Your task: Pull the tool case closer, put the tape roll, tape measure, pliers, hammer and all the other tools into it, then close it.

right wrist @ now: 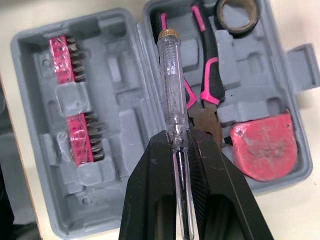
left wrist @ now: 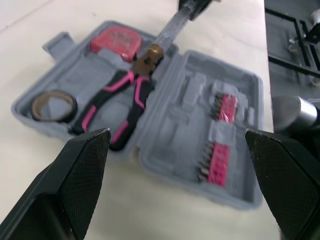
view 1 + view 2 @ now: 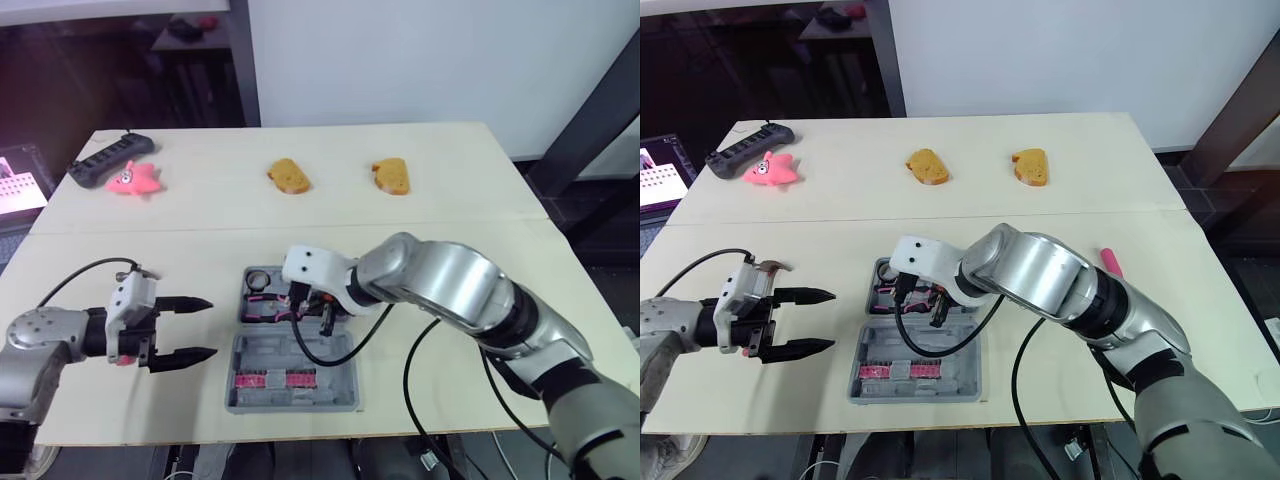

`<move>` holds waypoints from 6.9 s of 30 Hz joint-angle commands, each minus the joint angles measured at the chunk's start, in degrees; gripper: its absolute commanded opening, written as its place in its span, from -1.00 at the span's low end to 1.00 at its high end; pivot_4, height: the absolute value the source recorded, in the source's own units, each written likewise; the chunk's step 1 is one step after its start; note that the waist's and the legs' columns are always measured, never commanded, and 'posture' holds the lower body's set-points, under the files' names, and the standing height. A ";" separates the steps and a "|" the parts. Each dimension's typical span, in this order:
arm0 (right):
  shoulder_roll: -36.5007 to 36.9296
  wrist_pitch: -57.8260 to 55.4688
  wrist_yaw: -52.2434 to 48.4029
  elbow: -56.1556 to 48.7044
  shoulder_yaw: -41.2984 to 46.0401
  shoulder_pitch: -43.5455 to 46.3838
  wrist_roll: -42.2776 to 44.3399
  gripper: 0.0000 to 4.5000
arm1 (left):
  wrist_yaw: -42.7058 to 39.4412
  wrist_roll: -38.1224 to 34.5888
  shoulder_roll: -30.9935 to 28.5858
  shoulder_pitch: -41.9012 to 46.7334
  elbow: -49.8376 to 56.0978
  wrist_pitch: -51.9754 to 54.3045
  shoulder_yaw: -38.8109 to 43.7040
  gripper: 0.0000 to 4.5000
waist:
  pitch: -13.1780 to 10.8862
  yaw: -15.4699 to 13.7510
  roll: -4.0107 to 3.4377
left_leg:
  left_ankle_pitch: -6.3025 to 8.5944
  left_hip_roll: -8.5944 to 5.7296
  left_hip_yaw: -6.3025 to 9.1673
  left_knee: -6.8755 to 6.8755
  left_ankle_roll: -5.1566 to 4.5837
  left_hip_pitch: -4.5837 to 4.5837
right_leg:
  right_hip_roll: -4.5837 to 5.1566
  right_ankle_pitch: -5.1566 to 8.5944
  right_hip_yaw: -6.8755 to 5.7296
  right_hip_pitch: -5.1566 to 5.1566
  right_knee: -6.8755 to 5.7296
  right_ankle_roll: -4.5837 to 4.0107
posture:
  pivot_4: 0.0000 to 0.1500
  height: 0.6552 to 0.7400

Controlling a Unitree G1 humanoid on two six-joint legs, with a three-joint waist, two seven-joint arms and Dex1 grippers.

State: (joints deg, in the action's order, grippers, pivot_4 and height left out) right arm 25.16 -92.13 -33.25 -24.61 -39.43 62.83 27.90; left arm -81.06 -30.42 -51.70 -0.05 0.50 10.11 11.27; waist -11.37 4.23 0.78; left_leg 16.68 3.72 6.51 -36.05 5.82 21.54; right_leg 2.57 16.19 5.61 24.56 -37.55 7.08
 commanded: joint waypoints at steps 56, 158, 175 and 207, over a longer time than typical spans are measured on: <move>-16.00 5.64 3.99 16.78 -12.97 -0.99 -5.34 -0.98 | -2.36 1.36 -0.68 -4.03 -0.09 -7.80 2.75 1.00 | -0.01 1.62 -0.01 | 0.00 0.00 0.06 -0.05 0.00 -0.02 | -0.03 0.01 0.00 0.11 -0.34 -0.01 | 1.00 1.00; -9.74 39.31 -2.68 17.66 -2.59 -31.98 -24.30 -0.99 | -0.82 1.65 -1.24 -3.38 2.14 -4.25 3.16 1.00 | 0.03 1.26 0.04 | -0.01 0.01 0.07 -0.08 0.01 -0.13 | -0.08 0.02 0.01 0.00 -0.38 -0.02 | 1.00 1.00; -12.47 48.67 -4.83 10.27 4.91 -33.60 -22.54 -0.99 | -0.52 1.47 -1.48 -3.96 2.81 -4.03 3.61 1.00 | 0.05 1.20 0.06 | -0.01 0.01 0.07 -0.10 0.01 -0.13 | -0.06 0.01 0.01 -0.05 -0.37 -0.02 | 1.00 1.00; -12.90 42.35 -3.10 14.09 1.56 -34.40 -23.82 -0.99 | -0.08 1.35 -1.53 -4.03 3.35 -3.46 3.70 1.00 | 0.05 1.23 0.05 | -0.01 0.01 0.07 -0.09 0.01 -0.14 | -0.08 0.02 0.01 -0.04 -0.38 -0.02 | 1.00 1.00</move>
State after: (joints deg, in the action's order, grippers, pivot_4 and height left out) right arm 12.75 -48.96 -37.15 -10.79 -37.17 28.02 4.94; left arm -81.07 -28.71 -52.42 -4.18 2.44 6.93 13.79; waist -11.32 5.45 0.83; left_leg 16.67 3.73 6.59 -36.14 5.83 21.40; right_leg 2.50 16.21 5.62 24.52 -37.93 7.06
